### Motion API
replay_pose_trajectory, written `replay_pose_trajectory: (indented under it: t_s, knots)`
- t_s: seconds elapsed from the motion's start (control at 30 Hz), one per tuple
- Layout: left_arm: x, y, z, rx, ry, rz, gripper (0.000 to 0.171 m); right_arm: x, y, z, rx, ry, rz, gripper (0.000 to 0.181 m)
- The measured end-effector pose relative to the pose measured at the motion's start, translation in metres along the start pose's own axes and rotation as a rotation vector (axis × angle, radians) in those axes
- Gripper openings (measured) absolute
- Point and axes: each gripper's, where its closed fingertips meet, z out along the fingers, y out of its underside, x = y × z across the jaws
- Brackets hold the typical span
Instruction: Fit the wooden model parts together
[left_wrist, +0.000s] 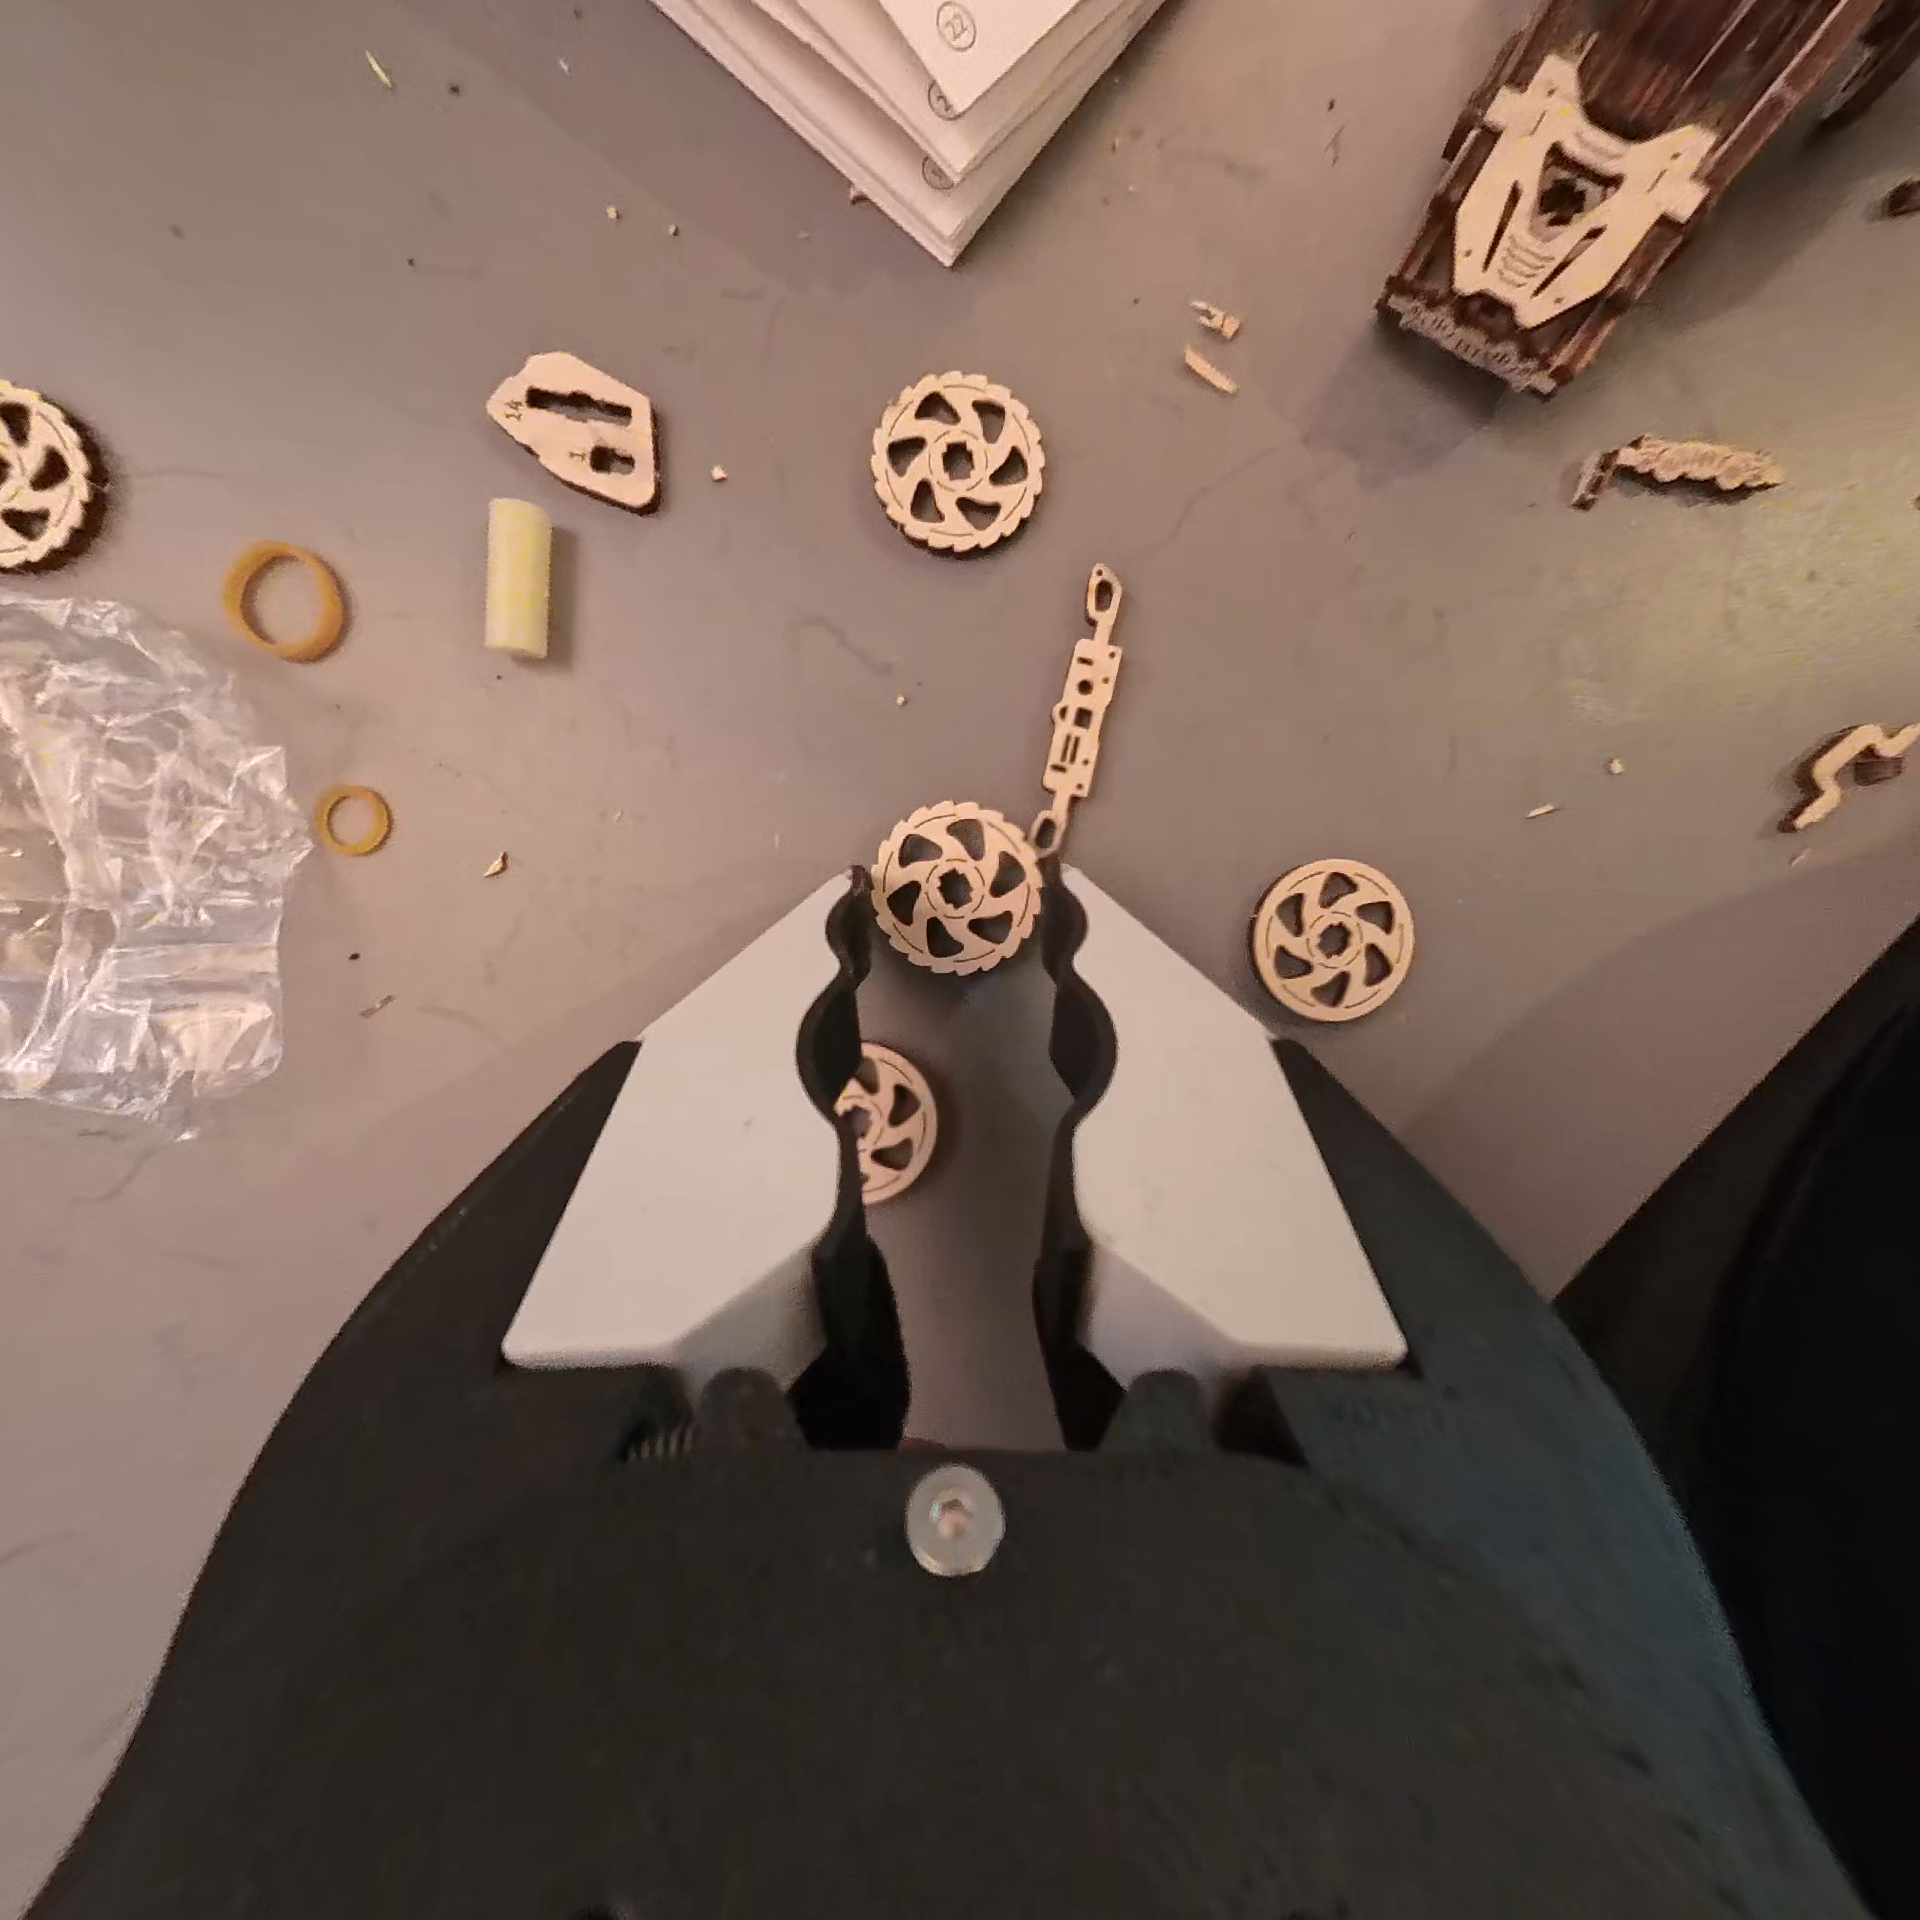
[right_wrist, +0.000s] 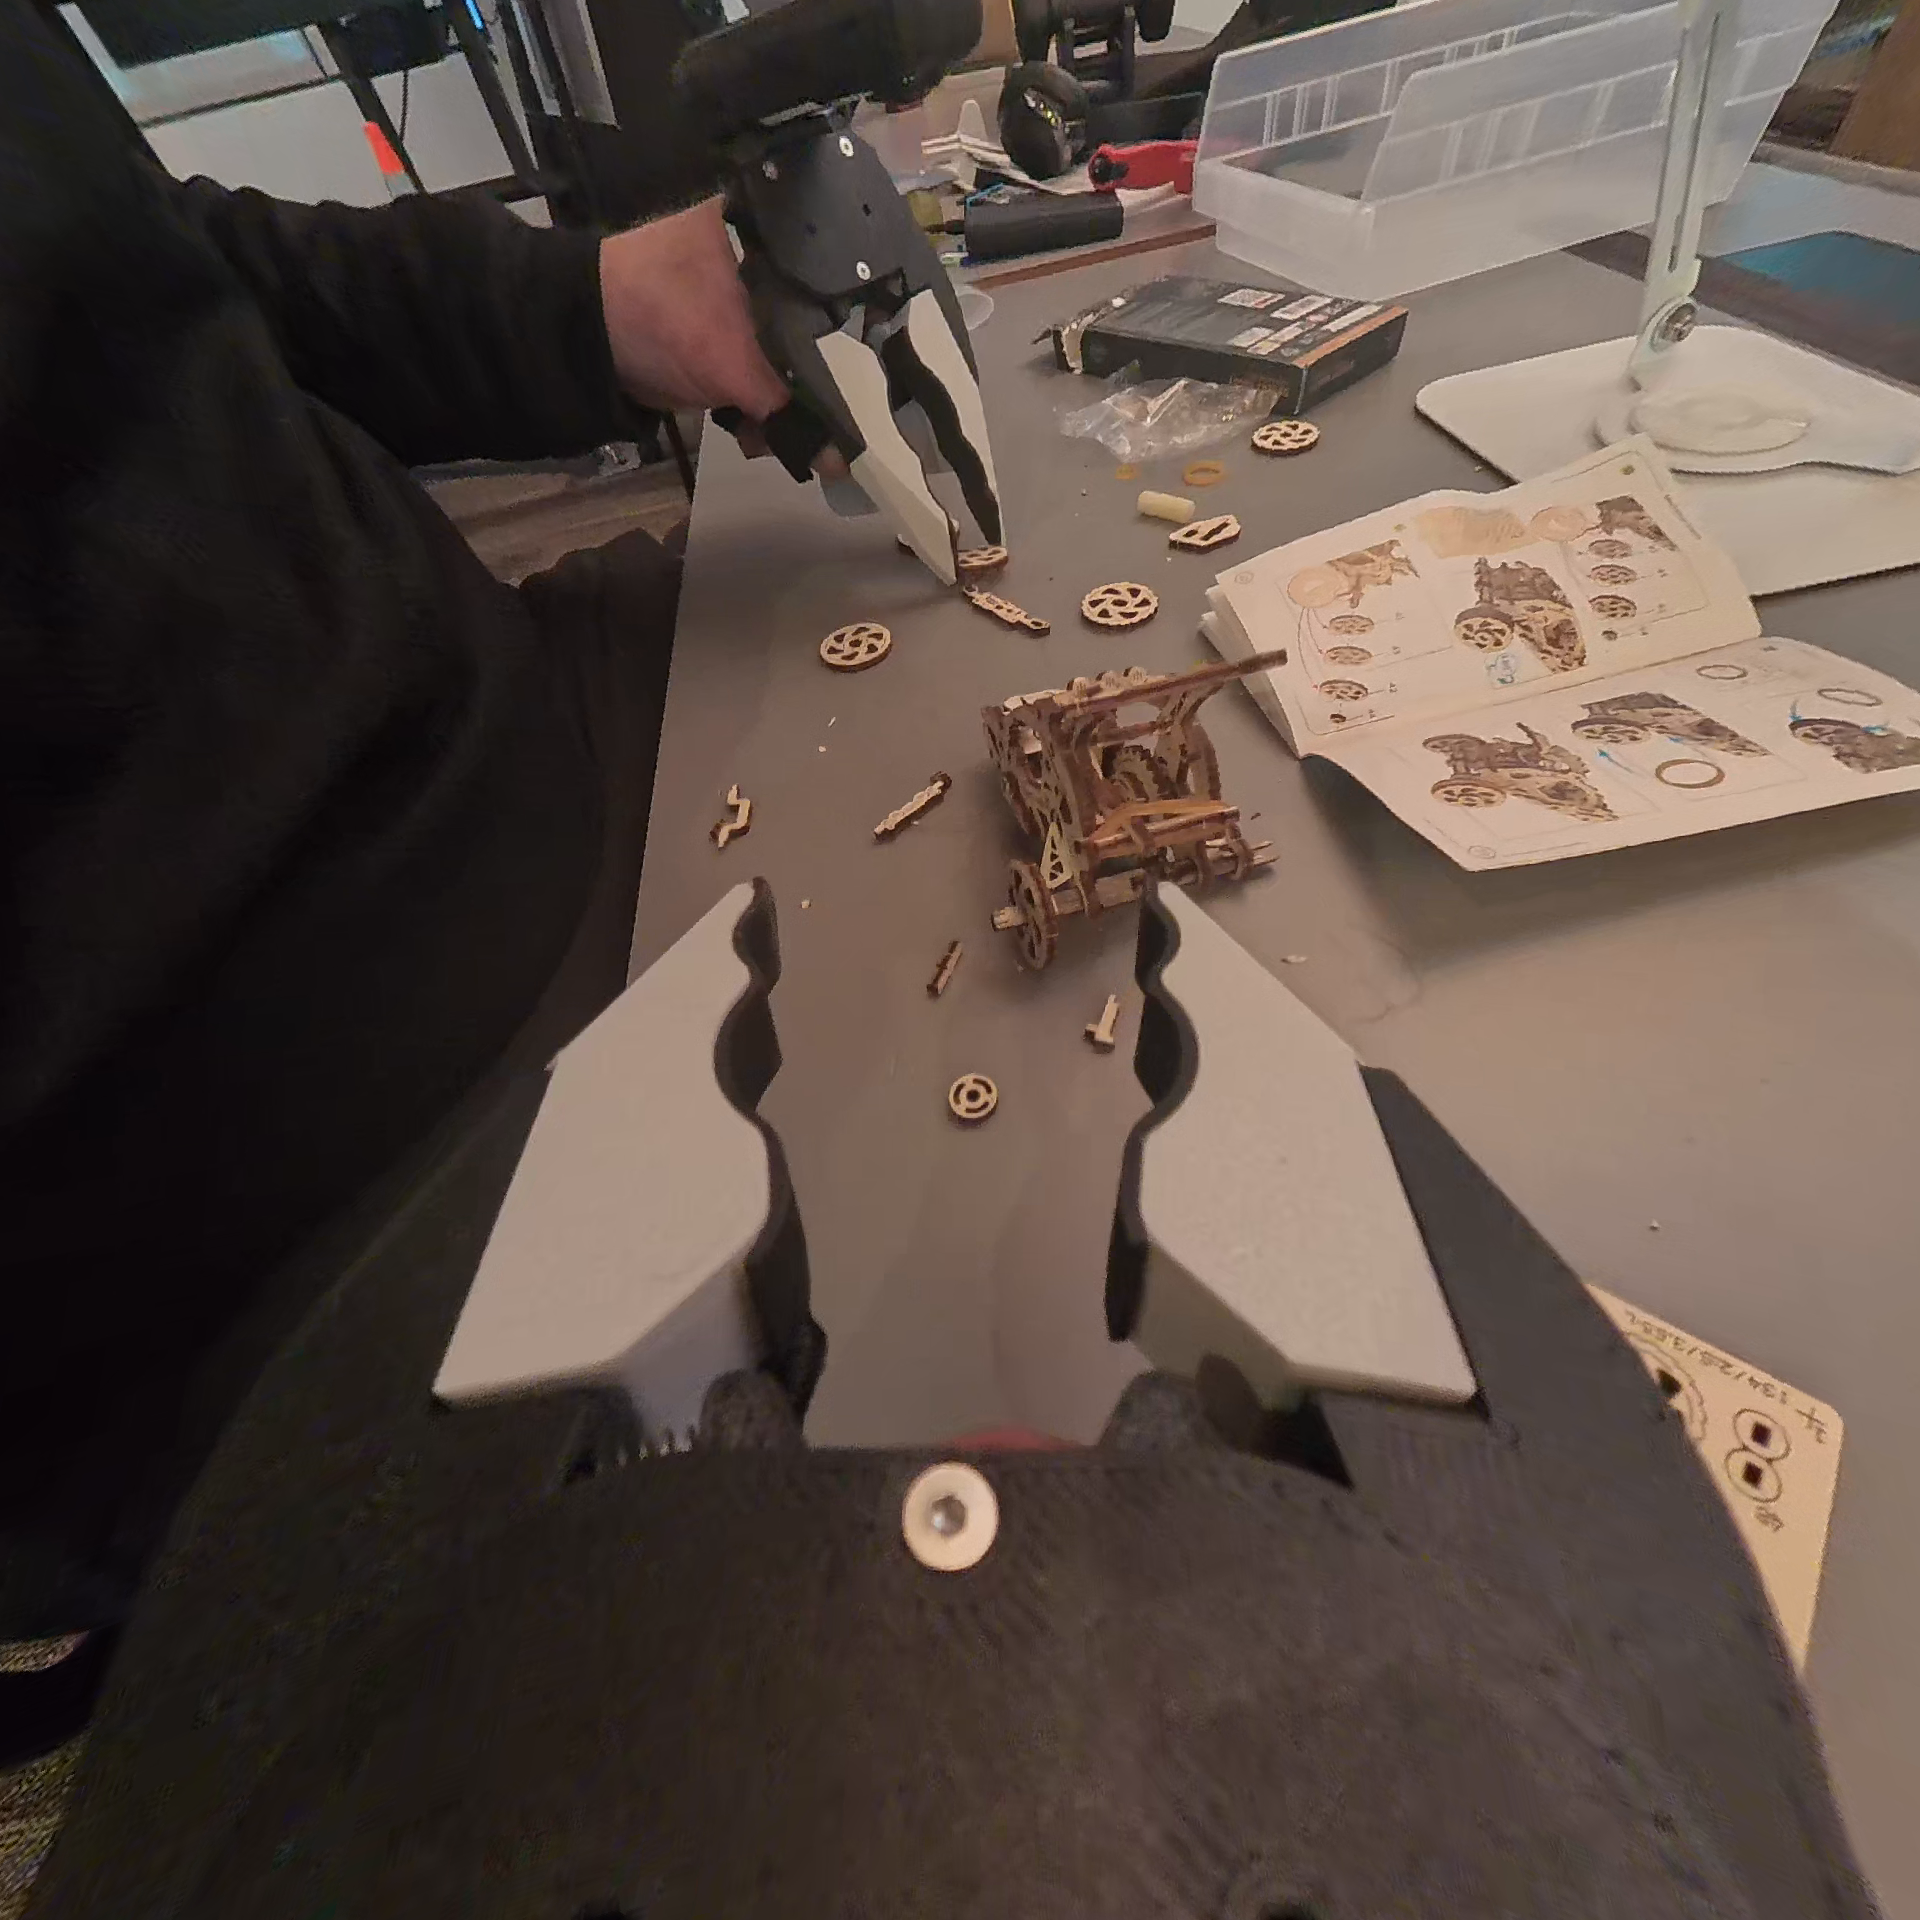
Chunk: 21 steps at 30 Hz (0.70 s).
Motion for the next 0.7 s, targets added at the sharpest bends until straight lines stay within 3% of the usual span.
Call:
replay_pose_trajectory:
  t_s: [0.17,0.27,0.37,0.5,0.6,0.7]
  knots:
    - [0.011,-0.035,-0.026,0.208,0.063,-0.087,0.03,-0.003,-0.021,0.003,0.015,0.064,-0.099,0.066]
    - [0.052,-0.082,-0.05,0.416,0.291,-0.162,0.03,-0.024,-0.044,0.014,0.025,0.066,-0.221,0.061]
    - [0.1,-0.119,-0.061,0.529,0.519,-0.182,0.03,-0.038,-0.065,0.036,0.023,0.117,-0.317,0.06]
    - [0.151,-0.15,-0.065,0.611,0.833,-0.275,0.03,-0.033,-0.068,0.062,-0.062,0.249,-0.461,0.062]
    - [0.165,-0.161,-0.067,0.645,1.034,-0.385,0.03,-0.035,-0.074,0.069,-0.039,0.237,-0.475,0.058]
    - [0.171,-0.165,-0.066,0.65,1.124,-0.436,0.029,-0.032,-0.074,0.069,-0.04,0.227,-0.472,0.051]
